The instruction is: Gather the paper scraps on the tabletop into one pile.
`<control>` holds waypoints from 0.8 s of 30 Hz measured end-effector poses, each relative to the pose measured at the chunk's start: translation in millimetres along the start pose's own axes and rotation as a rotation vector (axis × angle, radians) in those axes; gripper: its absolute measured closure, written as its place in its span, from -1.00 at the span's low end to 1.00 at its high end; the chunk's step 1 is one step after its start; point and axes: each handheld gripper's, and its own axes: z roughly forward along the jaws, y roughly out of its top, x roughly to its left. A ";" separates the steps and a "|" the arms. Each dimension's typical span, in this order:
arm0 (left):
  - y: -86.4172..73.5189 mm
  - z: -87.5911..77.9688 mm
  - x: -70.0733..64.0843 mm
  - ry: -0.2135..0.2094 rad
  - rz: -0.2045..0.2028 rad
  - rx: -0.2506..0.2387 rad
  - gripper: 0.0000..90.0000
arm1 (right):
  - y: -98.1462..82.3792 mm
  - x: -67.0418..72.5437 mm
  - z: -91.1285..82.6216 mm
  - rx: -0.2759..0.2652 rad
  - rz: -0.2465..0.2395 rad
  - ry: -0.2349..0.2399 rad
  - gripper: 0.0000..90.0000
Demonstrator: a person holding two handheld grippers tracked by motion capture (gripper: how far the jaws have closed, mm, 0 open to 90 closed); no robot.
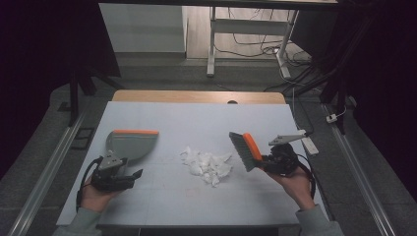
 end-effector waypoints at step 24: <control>0.5 -0.4 -0.9 -0.001 0.010 -0.003 -0.36 | -52.8 -12.3 -20.8 -0.098 0.007 -0.079 0.57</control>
